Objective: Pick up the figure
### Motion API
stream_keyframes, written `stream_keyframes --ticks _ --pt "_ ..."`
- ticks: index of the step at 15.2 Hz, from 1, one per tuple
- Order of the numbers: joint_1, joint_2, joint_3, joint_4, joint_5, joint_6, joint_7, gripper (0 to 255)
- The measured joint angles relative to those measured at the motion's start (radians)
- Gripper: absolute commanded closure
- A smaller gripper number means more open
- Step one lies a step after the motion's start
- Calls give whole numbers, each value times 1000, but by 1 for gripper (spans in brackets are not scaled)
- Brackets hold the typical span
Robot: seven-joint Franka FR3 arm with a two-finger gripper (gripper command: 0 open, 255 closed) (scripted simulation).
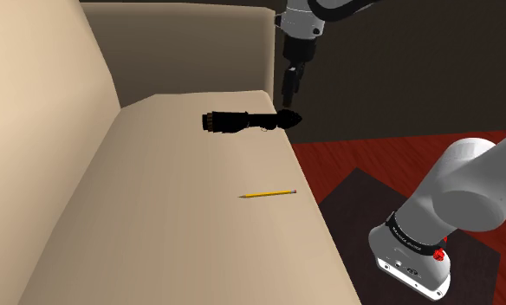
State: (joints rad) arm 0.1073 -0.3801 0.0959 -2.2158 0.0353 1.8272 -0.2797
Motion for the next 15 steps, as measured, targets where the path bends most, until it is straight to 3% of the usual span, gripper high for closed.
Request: stream_keyframes --ticks 8,15 --pt "65 245 48 204 56 41 -72 0" --pt "71 282 53 160 61 123 -88 0"
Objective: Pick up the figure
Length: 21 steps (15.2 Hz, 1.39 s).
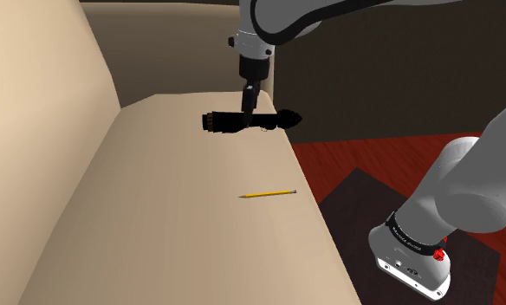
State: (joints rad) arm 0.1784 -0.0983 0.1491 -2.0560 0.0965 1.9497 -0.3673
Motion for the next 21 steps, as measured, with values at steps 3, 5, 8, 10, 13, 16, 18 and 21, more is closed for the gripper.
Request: stream_keyframes --ticks 3,5,8,10,13,16,18,21 --pt "0 3 0 -15 0 19 -2 255" --pt "0 3 0 -17 0 22 -2 255" --pt "0 2 0 -17 0 22 -2 255" --pt "0 2 0 -17 0 22 -2 255" --pt "0 4 0 -11 0 15 -1 255" --pt "1 -2 1 15 0 -17 3 255" --pt "1 -10 0 35 0 -44 5 255" --pt "-1 -14 -2 70 -1 -84 4 255"
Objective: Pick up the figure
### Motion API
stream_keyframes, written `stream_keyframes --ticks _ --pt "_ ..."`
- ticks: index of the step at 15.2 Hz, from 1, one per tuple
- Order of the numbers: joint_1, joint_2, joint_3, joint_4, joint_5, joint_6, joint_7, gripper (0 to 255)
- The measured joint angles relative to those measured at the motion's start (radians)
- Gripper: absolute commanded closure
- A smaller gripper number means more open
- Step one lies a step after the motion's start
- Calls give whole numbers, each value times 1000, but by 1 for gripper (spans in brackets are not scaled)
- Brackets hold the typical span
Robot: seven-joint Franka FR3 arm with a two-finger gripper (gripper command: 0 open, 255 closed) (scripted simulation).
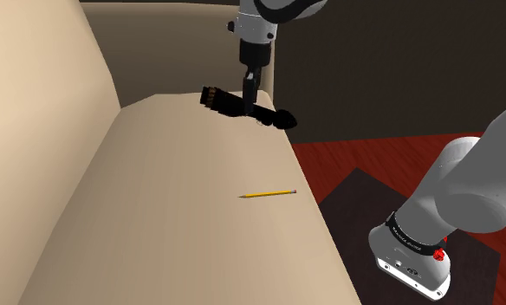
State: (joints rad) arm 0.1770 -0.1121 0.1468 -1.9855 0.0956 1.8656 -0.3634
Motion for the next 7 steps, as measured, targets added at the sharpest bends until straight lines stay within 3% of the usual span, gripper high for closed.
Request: stream_keyframes --ticks 7 --pt "-1 -7 -2 79 -1 -86 4 255"
